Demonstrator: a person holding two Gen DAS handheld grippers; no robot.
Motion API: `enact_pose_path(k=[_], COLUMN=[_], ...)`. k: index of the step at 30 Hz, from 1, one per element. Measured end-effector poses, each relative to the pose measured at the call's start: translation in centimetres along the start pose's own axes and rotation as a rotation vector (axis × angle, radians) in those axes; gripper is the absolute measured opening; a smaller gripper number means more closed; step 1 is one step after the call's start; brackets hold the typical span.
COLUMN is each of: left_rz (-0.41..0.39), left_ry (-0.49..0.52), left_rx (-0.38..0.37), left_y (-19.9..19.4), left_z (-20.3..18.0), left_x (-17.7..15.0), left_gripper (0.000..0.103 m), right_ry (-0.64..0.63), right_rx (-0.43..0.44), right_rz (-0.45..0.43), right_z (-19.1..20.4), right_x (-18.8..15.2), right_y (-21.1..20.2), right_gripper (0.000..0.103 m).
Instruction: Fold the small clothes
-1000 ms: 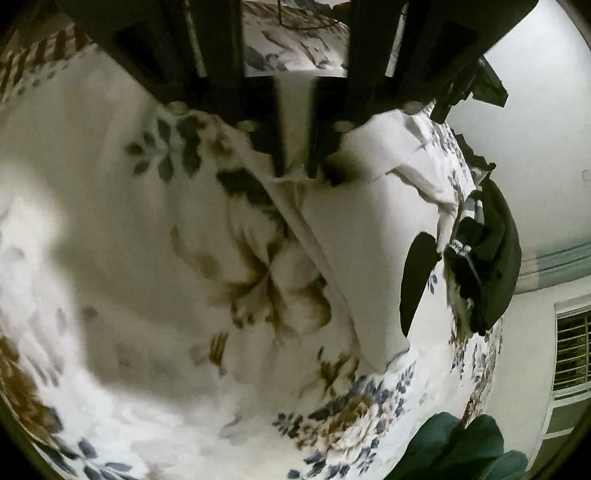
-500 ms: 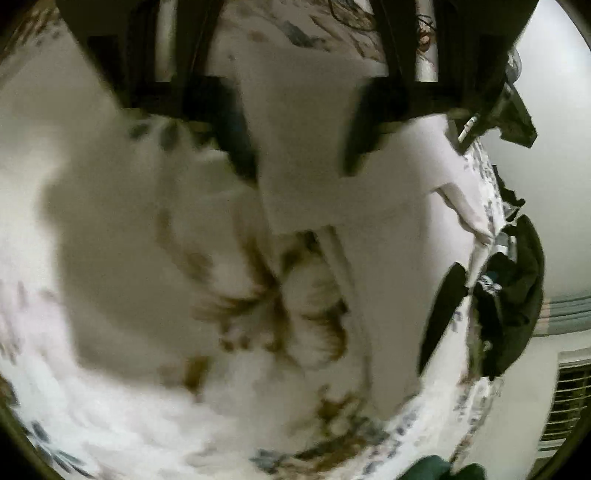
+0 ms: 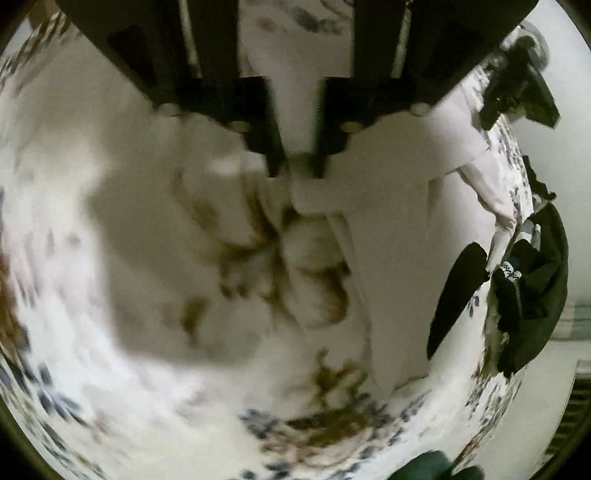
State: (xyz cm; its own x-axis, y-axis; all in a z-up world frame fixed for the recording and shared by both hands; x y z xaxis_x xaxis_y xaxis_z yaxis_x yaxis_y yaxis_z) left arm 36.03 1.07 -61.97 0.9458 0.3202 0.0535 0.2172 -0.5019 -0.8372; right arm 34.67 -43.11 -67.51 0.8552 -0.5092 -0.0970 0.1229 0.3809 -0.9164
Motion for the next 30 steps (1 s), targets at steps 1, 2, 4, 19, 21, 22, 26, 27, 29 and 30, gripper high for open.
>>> enact_pose_path(k=[1, 2, 4, 19, 21, 22, 26, 27, 29, 30], left_rz=[-0.005, -0.006, 0.003, -0.056, -0.120, -0.129, -0.161, -0.153, -0.127, -0.100], left_ry=[-0.020, -0.039, -0.067, 0.066, 0.148, 0.179, 0.412, 0.464, 0.543, 0.594], left_rx=[-0.002, -0.005, -0.032, 0.041, 0.023, 0.032, 0.143, 0.175, 0.230, 0.268], left_y=[-0.4, -0.7, -0.7, -2.4, -2.6, -2.2, 2.1, 3.4, 6.0, 7.8], left_z=[0.5, 1.0, 1.7, -2.3, -5.2, -6.1, -11.4, -12.0, -13.0, -13.2], left_x=[-0.7, -1.3, -2.9, 1.3, 5.0, 6.2, 12.9, 13.9, 15.0, 15.5], left_gripper=[0.050, 0.054, 0.054, 0.074, 0.075, 0.075, 0.075, 0.075, 0.075, 0.075], right_ry=[0.016, 0.036, 0.079, 0.049, -0.001, -0.022, -0.100, -0.130, -0.185, -0.227], right_rx=[0.009, 0.019, 0.063, 0.018, 0.019, 0.014, -0.041, -0.058, -0.109, -0.149], right_rz=[-0.003, 0.000, 0.043, 0.069, 0.022, 0.008, -0.068, -0.071, -0.084, -0.089], right_z=[-0.6, -1.2, -2.4, -0.6, 1.5, 2.4, 6.6, 7.8, 9.5, 10.8], right_x=[-0.7, -1.5, -3.6, -4.4, -1.3, 0.3, 8.0, 9.9, 13.4, 15.4], right_y=[-0.5, -0.8, -0.8, -0.9, -1.8, -1.9, -0.3, 0.5, 1.8, 2.7], right_gripper=[0.052, 0.052, 0.052, 0.062, 0.068, 0.069, 0.070, 0.070, 0.070, 0.070])
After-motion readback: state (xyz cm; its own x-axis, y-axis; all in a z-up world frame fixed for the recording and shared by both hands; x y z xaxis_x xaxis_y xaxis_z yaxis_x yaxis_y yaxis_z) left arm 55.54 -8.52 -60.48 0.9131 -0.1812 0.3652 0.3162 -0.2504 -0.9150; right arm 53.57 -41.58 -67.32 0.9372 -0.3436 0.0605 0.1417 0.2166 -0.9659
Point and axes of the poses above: each gripper's, at about its wrist camera, not at the fingertips, and y roughly the way its jaws point, z to its left, x to its top, the point moved 8 cm from there along y, roughly the way its jaws point, and after that the axes turned 1 degree about -y, right-handed, at the moved point
